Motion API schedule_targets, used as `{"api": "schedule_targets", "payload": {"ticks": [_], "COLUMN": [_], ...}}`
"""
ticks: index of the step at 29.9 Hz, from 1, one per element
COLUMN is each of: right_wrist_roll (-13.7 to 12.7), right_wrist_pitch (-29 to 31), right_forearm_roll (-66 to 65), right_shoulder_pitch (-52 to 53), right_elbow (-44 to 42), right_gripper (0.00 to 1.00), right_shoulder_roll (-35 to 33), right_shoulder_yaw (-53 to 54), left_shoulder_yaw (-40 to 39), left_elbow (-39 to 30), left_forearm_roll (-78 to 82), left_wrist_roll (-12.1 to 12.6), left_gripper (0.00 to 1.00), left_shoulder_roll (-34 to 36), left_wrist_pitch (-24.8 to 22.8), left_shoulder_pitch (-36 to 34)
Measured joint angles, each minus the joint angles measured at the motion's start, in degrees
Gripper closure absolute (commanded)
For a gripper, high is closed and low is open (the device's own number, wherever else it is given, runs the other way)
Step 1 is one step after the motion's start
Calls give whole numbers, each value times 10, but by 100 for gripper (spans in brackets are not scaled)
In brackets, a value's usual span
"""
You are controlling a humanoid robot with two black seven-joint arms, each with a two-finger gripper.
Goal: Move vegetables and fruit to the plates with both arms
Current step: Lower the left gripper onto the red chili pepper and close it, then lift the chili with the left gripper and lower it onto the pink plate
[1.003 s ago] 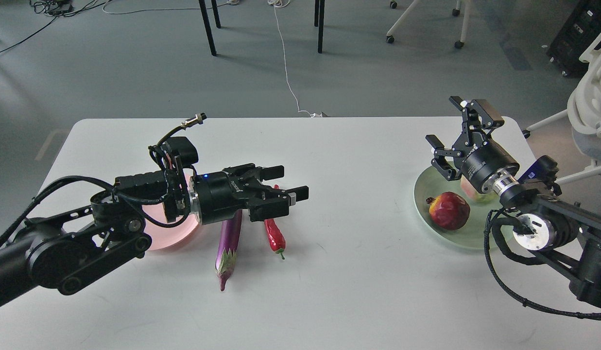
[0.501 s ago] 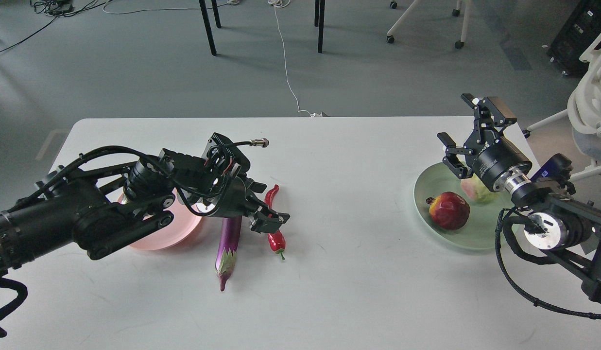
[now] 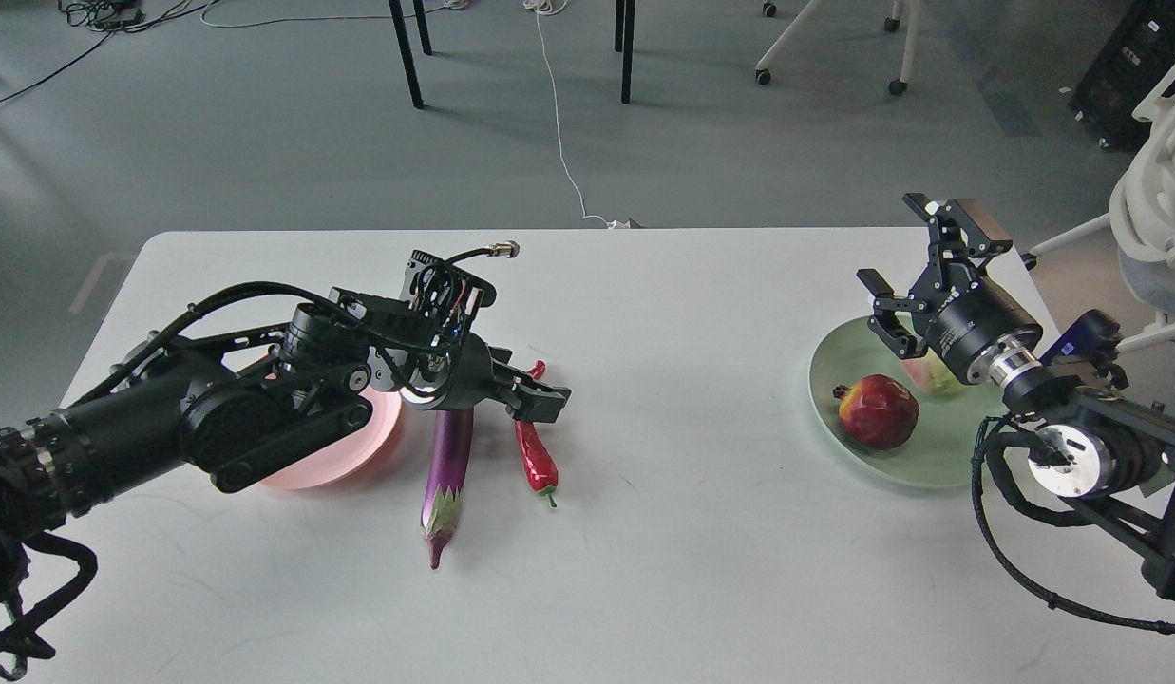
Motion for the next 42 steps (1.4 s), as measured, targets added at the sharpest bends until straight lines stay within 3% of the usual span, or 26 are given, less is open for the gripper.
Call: {"api": "schedule_targets", "payload": {"ticks": [30, 32, 36, 40, 42], "right_wrist_roll": [0, 0, 0, 0, 0], "right_wrist_pitch": [1, 2, 2, 2, 2], "right_forearm_roll": [0, 0, 0, 0, 0], "right_shoulder_pitch": [-2, -2, -4, -4, -4], "right_elbow": [0, 0, 1, 1, 1], "right_gripper": [3, 3, 3, 3, 3], "right_shoulder_roll": [-1, -1, -2, -1, -1], "right_shoulder_yaw": [0, 0, 0, 0, 0], "left_shoulder_yaw": [15, 15, 15, 14, 14], "left_elbow": [20, 20, 20, 20, 20], "left_forearm_roll": [2, 3, 1, -2, -3], "left_wrist_roll": [0, 0, 0, 0, 1], "left_gripper": [7, 13, 41, 59, 74], "left_shoulder_roll": [-21, -21, -21, -21, -21], "left_wrist_pitch": [0, 0, 0, 0, 0], "left_shoulder_pitch": [31, 35, 37, 38, 38]}}
